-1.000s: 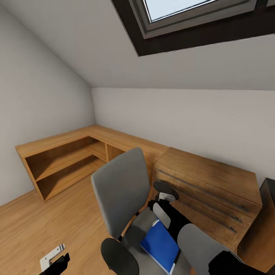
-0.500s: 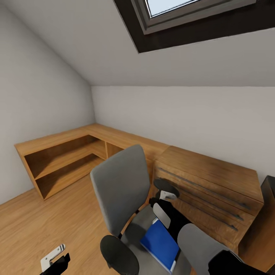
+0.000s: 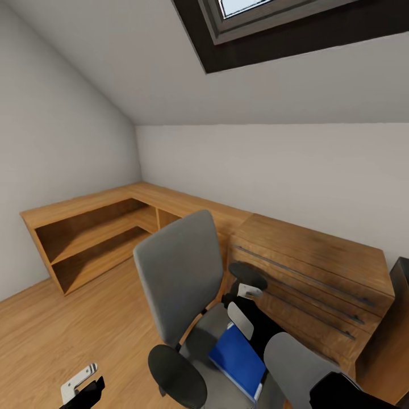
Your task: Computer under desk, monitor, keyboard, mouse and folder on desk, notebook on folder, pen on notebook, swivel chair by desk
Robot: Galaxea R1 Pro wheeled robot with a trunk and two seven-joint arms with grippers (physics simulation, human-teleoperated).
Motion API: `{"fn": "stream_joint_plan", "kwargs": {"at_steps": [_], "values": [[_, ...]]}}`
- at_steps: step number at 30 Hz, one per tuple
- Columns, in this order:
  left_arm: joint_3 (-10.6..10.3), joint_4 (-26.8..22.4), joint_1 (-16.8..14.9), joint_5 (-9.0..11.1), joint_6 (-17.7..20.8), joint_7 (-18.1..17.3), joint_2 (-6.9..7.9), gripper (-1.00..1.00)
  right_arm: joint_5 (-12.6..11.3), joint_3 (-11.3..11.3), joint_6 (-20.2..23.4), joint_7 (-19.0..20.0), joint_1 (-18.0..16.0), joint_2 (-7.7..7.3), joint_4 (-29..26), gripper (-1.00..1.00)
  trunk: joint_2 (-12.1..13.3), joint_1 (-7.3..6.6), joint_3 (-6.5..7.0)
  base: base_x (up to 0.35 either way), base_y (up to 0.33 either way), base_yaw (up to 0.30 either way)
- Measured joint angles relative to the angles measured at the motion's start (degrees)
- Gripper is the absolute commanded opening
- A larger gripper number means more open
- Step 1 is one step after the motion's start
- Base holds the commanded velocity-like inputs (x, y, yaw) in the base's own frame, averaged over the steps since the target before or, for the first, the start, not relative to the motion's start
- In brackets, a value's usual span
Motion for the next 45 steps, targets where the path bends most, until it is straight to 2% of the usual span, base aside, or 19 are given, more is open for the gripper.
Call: {"fn": "stream_joint_plan", "kwargs": {"at_steps": [9, 15, 21, 22, 23, 24, 27, 30, 35, 40, 43, 45], "values": [[-0.1, -1.9, 0.0, 0.0, -0.1, -0.4, -0.07, 1.00, 0.1, 0.0, 0.0, 0.0, 0.0, 0.00, -0.1, 1.00, -3.6, 1.98, -1.62, 0.000, 0.000, 0.000], [-0.1, -2.4, 0.0, 0.0, -0.2, -0.4, -0.05, 1.00, 1.6, 0.0, 0.0, -0.1, 0.0, 0.00, -0.1, 1.00, -6.0, 3.30, -2.69, 0.000, 0.000, 0.000], [-1.1, -2.6, 0.0, 0.0, -3.8, -0.2, 0.00, 1.00, 2.1, 0.0, 1.0, -0.6, 0.0, 0.00, -0.1, 1.00, -8.4, 4.61, -3.77, 0.000, 0.000, 0.000], [-1.5, -2.6, 0.0, 0.0, -4.0, -0.2, 0.01, 1.00, 2.1, 0.0, 2.3, -1.2, -0.2, 0.00, -0.1, 1.00, -8.8, 4.83, -3.95, 0.000, 0.000, 0.000], [-2.1, -2.6, 0.0, 0.0, -4.3, -0.2, 0.01, 1.00, 2.0, 0.0, 6.2, -2.8, -1.2, 0.00, -0.1, 1.00, -9.2, 5.05, -4.13, 0.000, 0.000, 0.000], [-2.3, -2.6, 0.0, 0.0, -4.4, -0.2, -0.02, 1.00, 1.9, 0.0, 10.0, -3.6, -3.0, 0.00, -0.1, 1.00, -9.6, 5.27, -4.30, 0.000, 0.000, 0.000], [-2.6, -2.6, 0.0, 0.1, -4.4, -0.1, -0.06, 1.00, 1.8, -0.5, 16.0, -4.6, -7.3, 0.00, 0.0, 1.00, -10.8, 5.93, -4.84, 0.000, 0.000, 0.000], [-2.9, -2.6, 0.0, 0.0, -4.4, -0.1, -0.07, 1.00, 1.7, -2.6, 19.1, -6.8, -9.3, 0.00, 0.0, 1.00, -12.0, 6.59, -5.39, 0.000, 0.000, 0.000], [-3.0, -2.6, 0.0, 0.0, -4.5, -0.1, -0.04, 1.00, 1.6, -3.8, 19.5, -9.8, -9.9, 0.00, 0.1, 1.00, -14.0, 7.69, -6.28, 0.000, 0.000, 0.000], [-3.3, -2.9, 0.0, 0.0, -4.6, -0.1, -0.05, 1.00, 1.4, -3.8, 17.9, -9.6, -9.8, 0.00, 2.8, 1.00, -16.0, 8.79, -7.18, 0.000, 0.000, 0.000], [-4.4, -5.8, 0.1, 0.0, -4.4, -0.1, 0.27, 1.00, 1.4, -3.7, 17.2, -9.6, -9.7, 0.00, 3.5, 1.00, -17.3, 9.45, -7.72, 0.000, 0.000, 0.000], [-4.6, -8.7, 0.5, 0.1, -4.1, -0.1, 1.03, 1.00, 1.4, -3.6, 17.1, -9.6, -9.7, 0.00, 3.6, 1.00, -18.1, 9.89, -8.08, 0.000, 0.000, 0.000]]}}
